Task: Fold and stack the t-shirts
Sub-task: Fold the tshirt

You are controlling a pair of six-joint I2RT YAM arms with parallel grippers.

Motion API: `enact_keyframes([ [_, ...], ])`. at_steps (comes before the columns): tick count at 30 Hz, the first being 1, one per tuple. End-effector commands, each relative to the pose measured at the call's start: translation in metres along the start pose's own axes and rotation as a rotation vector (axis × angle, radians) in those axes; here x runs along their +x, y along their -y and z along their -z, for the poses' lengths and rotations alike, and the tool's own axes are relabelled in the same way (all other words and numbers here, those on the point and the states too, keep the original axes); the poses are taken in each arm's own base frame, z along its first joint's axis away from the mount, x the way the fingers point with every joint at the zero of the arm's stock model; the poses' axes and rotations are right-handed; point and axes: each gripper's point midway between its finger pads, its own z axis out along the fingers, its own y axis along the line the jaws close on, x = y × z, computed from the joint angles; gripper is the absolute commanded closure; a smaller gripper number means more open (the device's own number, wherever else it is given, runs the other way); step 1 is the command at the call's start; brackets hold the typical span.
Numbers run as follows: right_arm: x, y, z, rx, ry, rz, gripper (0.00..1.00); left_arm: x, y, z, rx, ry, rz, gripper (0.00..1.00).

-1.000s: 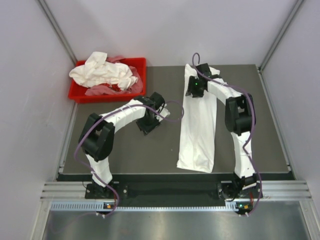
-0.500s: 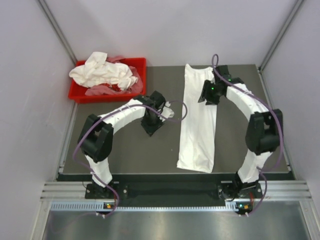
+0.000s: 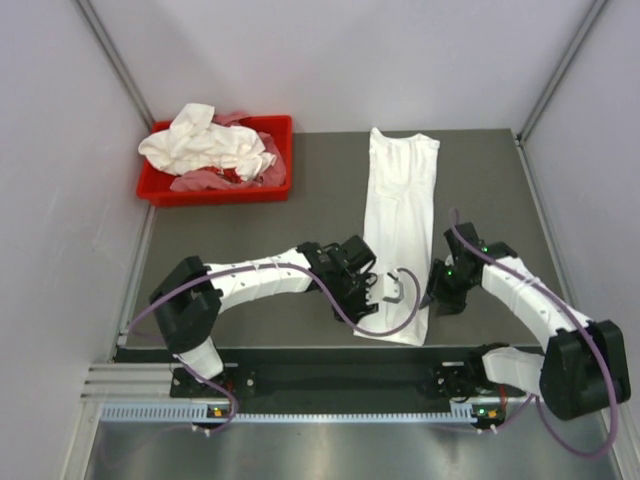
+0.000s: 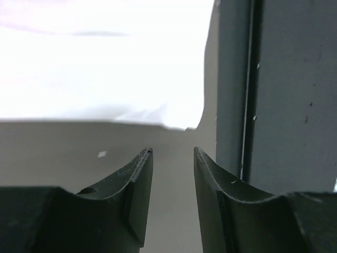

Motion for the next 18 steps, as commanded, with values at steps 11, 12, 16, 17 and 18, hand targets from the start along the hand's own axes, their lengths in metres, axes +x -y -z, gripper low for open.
enact_keyframes([
  [11, 0.072, -0.013, -0.035, -0.122, -0.118, -0.003, 0.55, 0.019, 0.025, -0.059, -0.025, -0.004, -0.328, 0.59],
  [12, 0.071, -0.012, -0.037, -0.115, -0.109, -0.004, 0.55, 0.021, 0.021, -0.060, -0.043, -0.009, -0.333, 0.59],
  [16, 0.071, -0.005, -0.044, -0.097, -0.095, -0.017, 0.55, 0.018, 0.009, -0.061, -0.113, 0.001, -0.354, 0.58],
  [17, 0.073, -0.004, -0.046, -0.097, -0.099, -0.022, 0.55, 0.017, 0.007, -0.061, -0.126, 0.002, -0.349, 0.57],
  [18, 0.072, -0.006, -0.047, -0.105, -0.099, -0.021, 0.57, 0.017, 0.006, -0.062, -0.131, 0.007, -0.341, 0.57],
])
